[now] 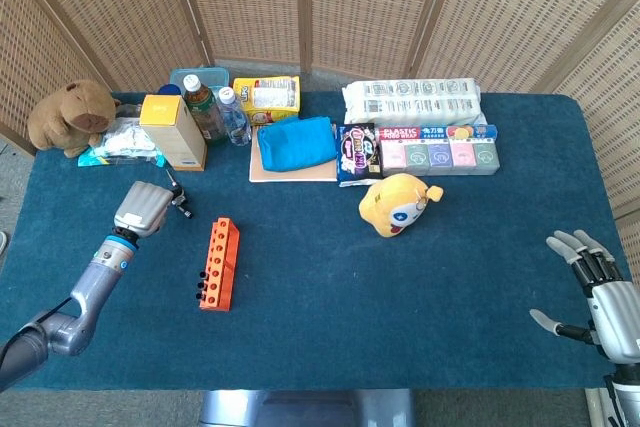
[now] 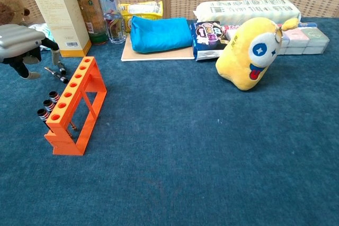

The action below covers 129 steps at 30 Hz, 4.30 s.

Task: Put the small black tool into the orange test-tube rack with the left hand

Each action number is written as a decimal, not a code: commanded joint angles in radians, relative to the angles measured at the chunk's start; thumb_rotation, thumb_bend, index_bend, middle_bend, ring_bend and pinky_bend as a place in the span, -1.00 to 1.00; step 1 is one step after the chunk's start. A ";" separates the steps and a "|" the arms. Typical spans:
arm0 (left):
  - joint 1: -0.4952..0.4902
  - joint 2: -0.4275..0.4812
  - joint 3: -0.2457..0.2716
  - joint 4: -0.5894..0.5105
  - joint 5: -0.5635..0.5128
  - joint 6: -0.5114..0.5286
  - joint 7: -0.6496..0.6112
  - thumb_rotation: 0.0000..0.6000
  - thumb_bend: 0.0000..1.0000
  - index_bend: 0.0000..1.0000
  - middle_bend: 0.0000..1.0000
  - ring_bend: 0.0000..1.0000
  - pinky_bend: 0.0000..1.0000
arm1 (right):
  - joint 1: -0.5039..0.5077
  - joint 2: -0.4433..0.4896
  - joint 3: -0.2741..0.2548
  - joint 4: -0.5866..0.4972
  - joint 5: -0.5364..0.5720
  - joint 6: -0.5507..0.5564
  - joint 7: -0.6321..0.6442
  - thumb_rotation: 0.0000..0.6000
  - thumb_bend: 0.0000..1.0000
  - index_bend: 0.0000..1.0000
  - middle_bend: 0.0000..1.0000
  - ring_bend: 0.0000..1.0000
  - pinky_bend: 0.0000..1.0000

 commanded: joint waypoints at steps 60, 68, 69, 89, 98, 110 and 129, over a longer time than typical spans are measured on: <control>-0.046 -0.208 0.003 0.211 -0.052 0.013 0.086 1.00 -0.33 -0.01 1.00 1.00 1.00 | 0.005 0.013 0.003 -0.004 0.018 -0.024 0.021 0.98 -1.00 -0.77 -0.71 -0.91 -0.87; -0.048 -0.220 0.003 0.222 -0.057 0.010 0.102 1.00 -0.33 -0.01 1.00 1.00 1.00 | 0.005 0.015 0.003 -0.004 0.018 -0.024 0.025 0.98 -1.00 -0.77 -0.70 -0.91 -0.87; -0.048 -0.221 0.003 0.223 -0.057 0.009 0.103 1.00 -0.33 -0.01 1.00 1.00 1.00 | 0.005 0.015 0.003 -0.003 0.018 -0.024 0.025 0.98 -1.00 -0.77 -0.70 -0.91 -0.87; -0.047 -0.238 0.004 0.245 -0.061 0.006 0.109 1.00 -0.22 0.22 1.00 1.00 1.00 | 0.005 0.017 0.002 -0.006 0.017 -0.024 0.027 0.99 -1.00 -0.78 -0.69 -0.91 -0.87; -0.040 -0.214 -0.001 0.207 -0.060 0.027 0.115 1.00 -0.20 0.22 1.00 1.00 1.00 | 0.004 0.020 0.001 -0.006 0.015 -0.022 0.031 0.98 -1.00 -0.78 -0.69 -0.91 -0.87; 0.046 0.084 -0.018 -0.237 -0.073 0.134 0.109 1.00 -0.20 0.22 1.00 1.00 1.00 | 0.004 0.020 -0.004 -0.011 0.005 -0.022 0.022 0.98 -1.00 -0.78 -0.69 -0.91 -0.87; 0.130 0.590 0.004 -0.818 -0.130 0.088 0.011 1.00 -0.20 0.22 1.00 1.00 1.00 | 0.007 0.010 -0.014 -0.021 -0.006 -0.035 -0.019 0.98 -1.00 -0.78 -0.69 -0.91 -0.87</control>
